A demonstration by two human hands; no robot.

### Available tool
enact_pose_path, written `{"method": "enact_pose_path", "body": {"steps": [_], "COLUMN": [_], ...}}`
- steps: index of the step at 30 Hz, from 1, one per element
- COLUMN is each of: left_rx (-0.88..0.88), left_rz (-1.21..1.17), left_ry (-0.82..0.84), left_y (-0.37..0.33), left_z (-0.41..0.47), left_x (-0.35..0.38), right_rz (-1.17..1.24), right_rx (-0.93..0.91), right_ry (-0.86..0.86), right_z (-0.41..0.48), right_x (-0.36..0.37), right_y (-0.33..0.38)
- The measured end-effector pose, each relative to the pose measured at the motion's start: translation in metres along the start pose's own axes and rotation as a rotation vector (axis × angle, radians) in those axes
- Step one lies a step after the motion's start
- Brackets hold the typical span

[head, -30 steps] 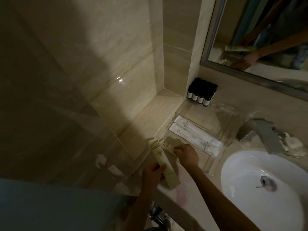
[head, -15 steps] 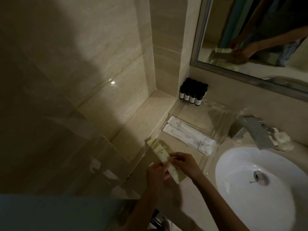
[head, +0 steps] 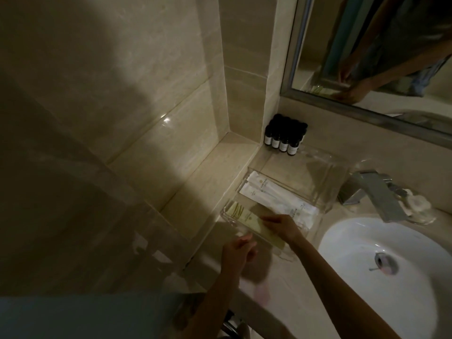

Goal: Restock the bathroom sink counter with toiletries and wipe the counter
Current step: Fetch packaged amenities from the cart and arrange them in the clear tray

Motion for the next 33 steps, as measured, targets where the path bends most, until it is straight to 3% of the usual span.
{"method": "enact_pose_path", "body": {"steps": [11, 17, 24, 30, 33], "left_rx": [0.038, -0.005, 0.024, 0.301, 0.337], "left_rz": [0.069, 0.001, -0.018, 0.415, 0.454], "left_ry": [-0.007, -0.014, -0.015, -0.125, -0.165], "left_y": [0.006, 0.009, 0.006, -0.018, -0.026], "left_z": [0.011, 0.015, 0.017, 0.025, 0.032], "left_x": [0.0, -0.002, -0.006, -0.015, -0.018], "right_rz": [-0.203, -0.359, -0.297, -0.337, -0.292], "right_rx": [-0.102, -0.149, -0.208, -0.203, -0.185], "right_ry": [-0.179, -0.067, 0.008, 0.032, -0.004], "right_z": [0.006, 0.009, 0.008, 0.006, 0.006], "right_x": [0.018, 0.022, 0.025, 0.026, 0.029], "right_y": [-0.007, -0.003, -0.009, -0.016, -0.017]}}
Point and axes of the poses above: each hand's wrist, its own z-axis towards the middle knuckle, its own x-axis out of the palm, y = z × x, the point moved 4 cm from there along z, towards the middle knuckle, and after that the axes turned 8 degrees about z, right-handed, at the moved point
